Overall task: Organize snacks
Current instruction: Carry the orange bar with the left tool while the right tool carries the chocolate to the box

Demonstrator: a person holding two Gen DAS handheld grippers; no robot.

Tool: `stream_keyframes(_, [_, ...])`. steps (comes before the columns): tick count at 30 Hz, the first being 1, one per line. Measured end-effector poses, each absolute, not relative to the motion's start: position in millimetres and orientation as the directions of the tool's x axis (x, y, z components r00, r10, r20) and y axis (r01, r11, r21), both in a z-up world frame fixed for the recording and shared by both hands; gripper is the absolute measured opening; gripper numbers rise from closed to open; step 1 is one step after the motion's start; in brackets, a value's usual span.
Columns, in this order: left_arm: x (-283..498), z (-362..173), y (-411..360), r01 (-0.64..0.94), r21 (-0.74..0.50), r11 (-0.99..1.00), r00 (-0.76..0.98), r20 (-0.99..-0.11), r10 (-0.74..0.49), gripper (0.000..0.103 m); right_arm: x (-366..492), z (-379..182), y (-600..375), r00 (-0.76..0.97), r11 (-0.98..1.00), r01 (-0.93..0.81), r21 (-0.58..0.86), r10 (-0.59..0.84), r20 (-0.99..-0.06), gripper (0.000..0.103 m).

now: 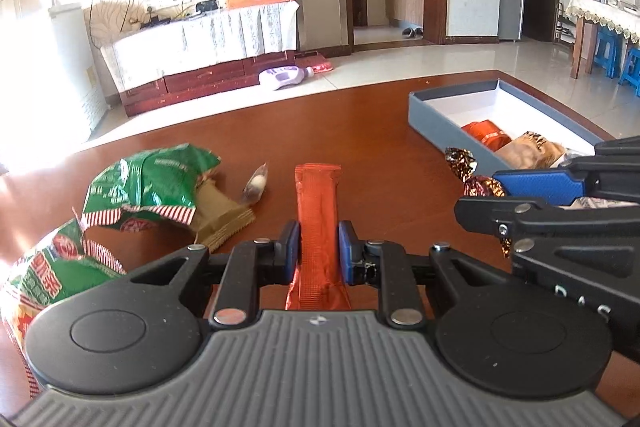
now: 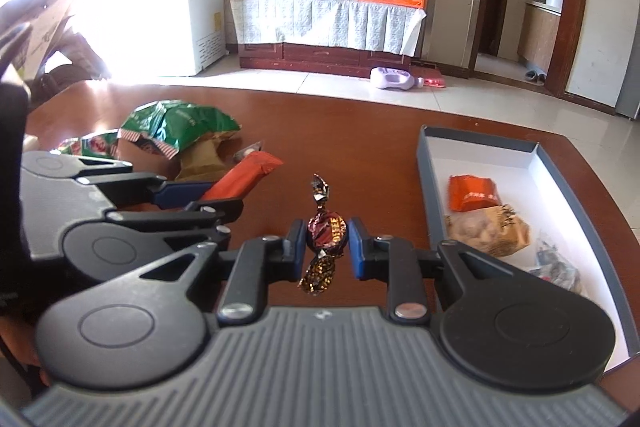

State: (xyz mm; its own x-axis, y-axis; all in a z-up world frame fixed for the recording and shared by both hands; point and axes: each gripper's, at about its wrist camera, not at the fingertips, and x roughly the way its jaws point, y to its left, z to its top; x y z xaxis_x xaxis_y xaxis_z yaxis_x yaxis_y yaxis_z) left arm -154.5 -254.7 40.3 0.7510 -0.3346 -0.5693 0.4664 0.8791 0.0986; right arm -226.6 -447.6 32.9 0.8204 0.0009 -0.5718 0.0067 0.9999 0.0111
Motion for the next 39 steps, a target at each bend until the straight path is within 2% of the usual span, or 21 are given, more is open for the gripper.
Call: stream_keyframes(39, [-178.1, 59.5, -349.5, 0.552, 0.063, 0.831, 0.725, -0.529, -0.441, 0.025, -263.9, 45.0, -533.4, 0.853, 0.99, 0.133, 0.038, -0.095, -0.513, 0.026])
